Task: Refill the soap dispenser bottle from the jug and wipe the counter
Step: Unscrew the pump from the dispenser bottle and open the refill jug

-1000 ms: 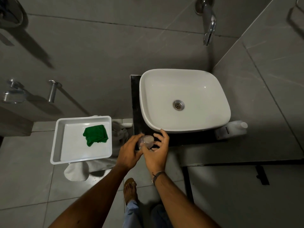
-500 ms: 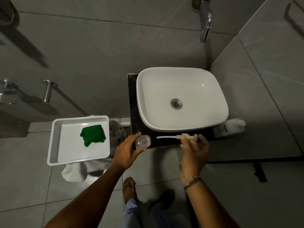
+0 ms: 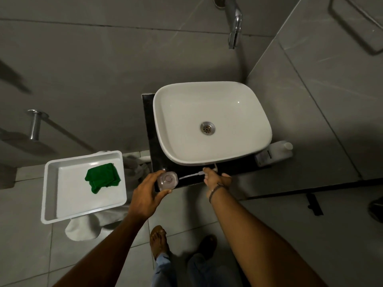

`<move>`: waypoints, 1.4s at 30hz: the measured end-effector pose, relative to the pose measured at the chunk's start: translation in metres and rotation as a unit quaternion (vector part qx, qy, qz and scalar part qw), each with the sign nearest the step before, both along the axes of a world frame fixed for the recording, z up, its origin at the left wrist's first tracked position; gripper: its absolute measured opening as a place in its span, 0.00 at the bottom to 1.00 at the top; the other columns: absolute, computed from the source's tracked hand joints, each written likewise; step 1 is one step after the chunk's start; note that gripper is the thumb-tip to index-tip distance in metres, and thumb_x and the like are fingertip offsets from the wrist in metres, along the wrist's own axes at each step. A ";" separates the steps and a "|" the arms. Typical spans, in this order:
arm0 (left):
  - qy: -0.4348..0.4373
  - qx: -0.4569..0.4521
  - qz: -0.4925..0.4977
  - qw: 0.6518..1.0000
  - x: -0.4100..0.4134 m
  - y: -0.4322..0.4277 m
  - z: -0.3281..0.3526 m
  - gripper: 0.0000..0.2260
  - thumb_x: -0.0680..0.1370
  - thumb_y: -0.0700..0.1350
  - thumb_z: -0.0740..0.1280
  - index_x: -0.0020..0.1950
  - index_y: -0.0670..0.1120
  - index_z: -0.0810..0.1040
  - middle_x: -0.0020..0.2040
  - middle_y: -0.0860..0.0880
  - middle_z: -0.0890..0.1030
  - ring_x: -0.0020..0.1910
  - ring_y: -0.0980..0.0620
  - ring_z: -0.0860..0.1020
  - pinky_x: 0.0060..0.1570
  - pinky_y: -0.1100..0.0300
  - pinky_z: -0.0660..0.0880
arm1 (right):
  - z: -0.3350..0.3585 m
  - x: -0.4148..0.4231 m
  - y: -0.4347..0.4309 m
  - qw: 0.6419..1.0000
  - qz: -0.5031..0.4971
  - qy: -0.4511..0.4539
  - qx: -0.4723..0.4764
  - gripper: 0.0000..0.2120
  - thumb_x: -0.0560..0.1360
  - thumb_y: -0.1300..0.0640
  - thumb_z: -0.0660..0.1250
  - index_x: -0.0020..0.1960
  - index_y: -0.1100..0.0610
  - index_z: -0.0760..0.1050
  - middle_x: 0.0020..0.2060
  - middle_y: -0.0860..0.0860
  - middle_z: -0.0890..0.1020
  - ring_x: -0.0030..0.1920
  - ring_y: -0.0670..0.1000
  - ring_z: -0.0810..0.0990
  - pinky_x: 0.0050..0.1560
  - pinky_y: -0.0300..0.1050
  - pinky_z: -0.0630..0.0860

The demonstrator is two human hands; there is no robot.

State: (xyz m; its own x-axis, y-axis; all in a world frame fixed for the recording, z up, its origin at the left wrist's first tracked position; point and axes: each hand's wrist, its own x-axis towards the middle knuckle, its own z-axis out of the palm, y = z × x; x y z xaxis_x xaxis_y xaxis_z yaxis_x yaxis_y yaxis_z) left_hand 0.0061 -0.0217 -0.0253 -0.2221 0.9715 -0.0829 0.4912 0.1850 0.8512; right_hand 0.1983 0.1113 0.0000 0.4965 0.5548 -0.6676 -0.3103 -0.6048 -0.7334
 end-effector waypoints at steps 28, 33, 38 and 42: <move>-0.010 -0.034 -0.001 0.999 0.002 0.000 0.005 0.32 0.76 0.51 0.79 0.77 0.47 0.73 0.70 0.49 0.80 0.67 0.52 0.77 0.63 0.59 0.73 | -0.016 0.003 0.004 0.997 -0.025 0.038 -0.054 0.32 0.67 0.69 0.81 0.59 0.56 0.63 0.67 0.67 0.75 0.57 0.62 0.80 0.58 0.65 0.81; -0.025 -0.048 0.004 0.999 0.007 -0.003 0.011 0.44 0.69 0.51 0.84 0.81 0.48 0.67 0.75 0.48 0.75 0.73 0.48 0.75 0.70 0.53 0.74 | -0.009 0.007 -0.002 0.997 -0.012 0.029 -0.066 0.35 0.65 0.68 0.83 0.64 0.59 0.66 0.66 0.67 0.77 0.58 0.64 0.82 0.57 0.63 0.82; 0.021 0.032 0.070 0.997 0.023 -0.013 0.043 0.49 0.69 0.60 0.83 0.83 0.48 0.63 0.81 0.47 0.69 0.79 0.45 0.68 0.75 0.47 0.69 | 0.004 0.028 -0.012 0.999 -0.003 0.028 -0.038 0.39 0.65 0.67 0.83 0.70 0.62 0.66 0.62 0.68 0.79 0.34 0.54 0.79 0.29 0.46 0.81; 0.099 0.157 0.049 0.981 0.065 -0.011 0.077 0.35 0.75 0.60 0.73 0.79 0.49 0.70 0.77 0.49 0.73 0.74 0.47 0.72 0.73 0.50 0.70 | 0.015 0.068 -0.026 0.999 0.010 -0.026 -0.034 0.41 0.65 0.65 0.84 0.69 0.60 0.65 0.57 0.68 0.81 0.37 0.58 0.83 0.48 0.62 0.85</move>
State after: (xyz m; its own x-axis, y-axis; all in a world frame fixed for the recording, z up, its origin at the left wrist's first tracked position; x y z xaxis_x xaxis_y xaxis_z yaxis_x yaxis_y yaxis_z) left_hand 0.0711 -0.0330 0.0517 -0.2975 0.9155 0.2709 0.6454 -0.0163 0.7637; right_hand 0.2662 0.0856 0.0152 0.5217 0.5189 -0.6772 -0.2601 -0.6592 -0.7055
